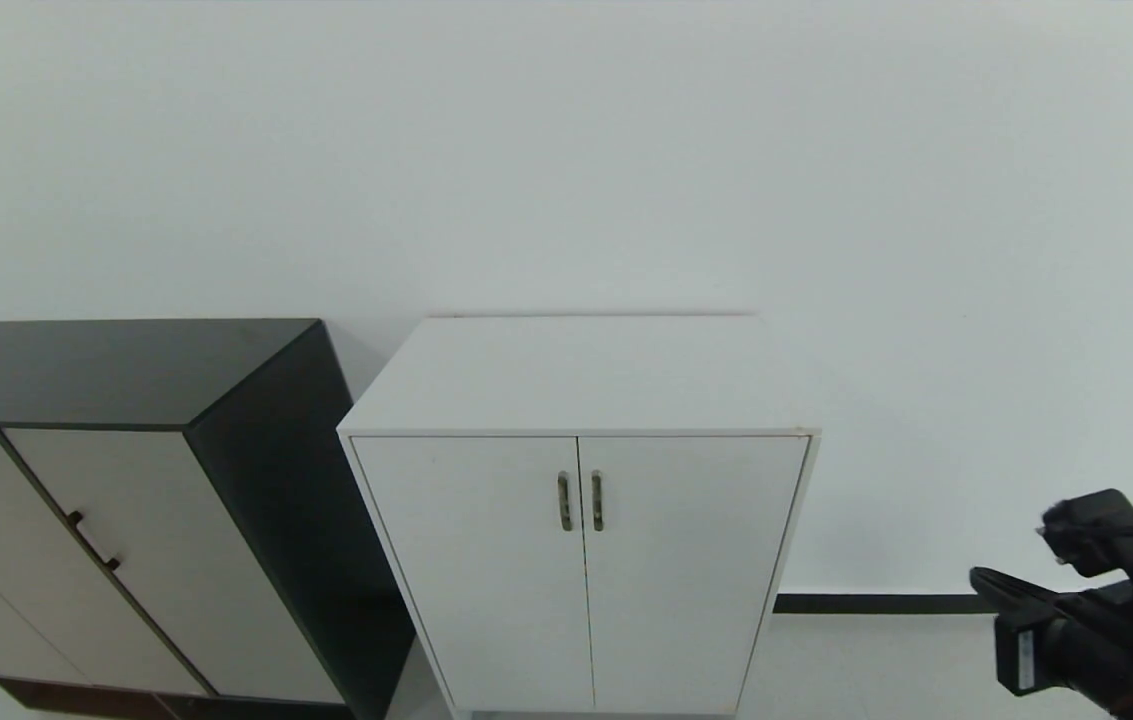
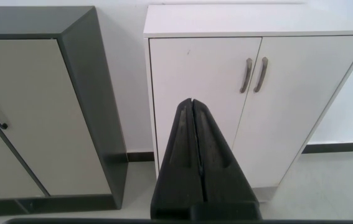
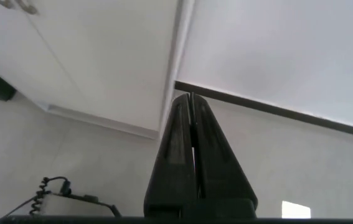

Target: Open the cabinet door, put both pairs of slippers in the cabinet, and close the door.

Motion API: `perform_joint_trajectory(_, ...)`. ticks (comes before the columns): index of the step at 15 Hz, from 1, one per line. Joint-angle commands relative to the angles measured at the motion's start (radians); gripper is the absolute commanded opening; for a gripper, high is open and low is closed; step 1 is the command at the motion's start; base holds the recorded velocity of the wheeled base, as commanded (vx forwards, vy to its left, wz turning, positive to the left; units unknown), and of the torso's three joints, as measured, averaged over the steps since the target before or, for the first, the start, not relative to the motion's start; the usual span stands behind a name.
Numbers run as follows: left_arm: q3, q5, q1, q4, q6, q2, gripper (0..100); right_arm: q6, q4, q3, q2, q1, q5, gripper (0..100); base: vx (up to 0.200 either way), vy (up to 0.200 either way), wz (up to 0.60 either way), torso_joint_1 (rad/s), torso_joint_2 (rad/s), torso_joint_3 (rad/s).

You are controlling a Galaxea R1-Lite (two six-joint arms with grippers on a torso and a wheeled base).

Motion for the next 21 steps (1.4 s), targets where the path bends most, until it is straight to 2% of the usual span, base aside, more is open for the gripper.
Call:
perform_joint_trajectory(1, 0.000, 0.000, 0.000, 0.000, -0.001, 0.000, 0, 0.001, 0.038, 0.083, -0.182, -0.039, 0.000, 0, 0.000, 0.000, 0.00, 0.000, 0.00, 0.000)
perform_joint_trajectory(4, 0.000, 0.000, 0.000, 0.000, -0.001, 0.000, 0, -0.001, 0.342, 0.083, -0.423, -0.051, 0.014, 0, 0.000, 0.000, 0.00, 0.000, 0.00, 0.000)
perform_joint_trajectory(7, 0.000, 0.000, 0.000, 0.002, 0.001, 0.000, 0, -0.001, 0.599, 0.083, -0.625, -0.051, 0.086, 0, 0.000, 0.000, 0.00, 0.000, 0.00, 0.000)
perform_joint_trajectory(9, 0.000, -0.002, 0.000, 0.000, 0.001, 0.000, 0, 0.002, 0.725, 0.073, -0.707, -0.051, 0.123, 0, 0.000, 0.000, 0.00, 0.000, 0.00, 0.000)
perform_joint_trajectory(12, 0.000, 0.000, 0.000, 0.002, 0.001, 0.000, 0, 0.005, 0.786, 0.081, -0.791, -0.051, 0.187, 0, 0.000, 0.000, 0.00, 0.000, 0.00, 0.000)
perform_joint_trajectory(16, 0.000, 0.000, 0.000, 0.000, 0.001, 0.000, 0, 0.010, 0.974, 0.072, -0.975, -0.050, 0.196, 0, 0.000, 0.000, 0.00, 0.000, 0.00, 0.000)
perform_joint_trajectory(21, 0.000, -0.002, 0.000, 0.000, 0.002, 0.002, 0, 0.002, 0.974, 0.069, -1.144, -0.045, 0.196, 0, 0.000, 0.000, 0.00, 0.000, 0.00, 0.000)
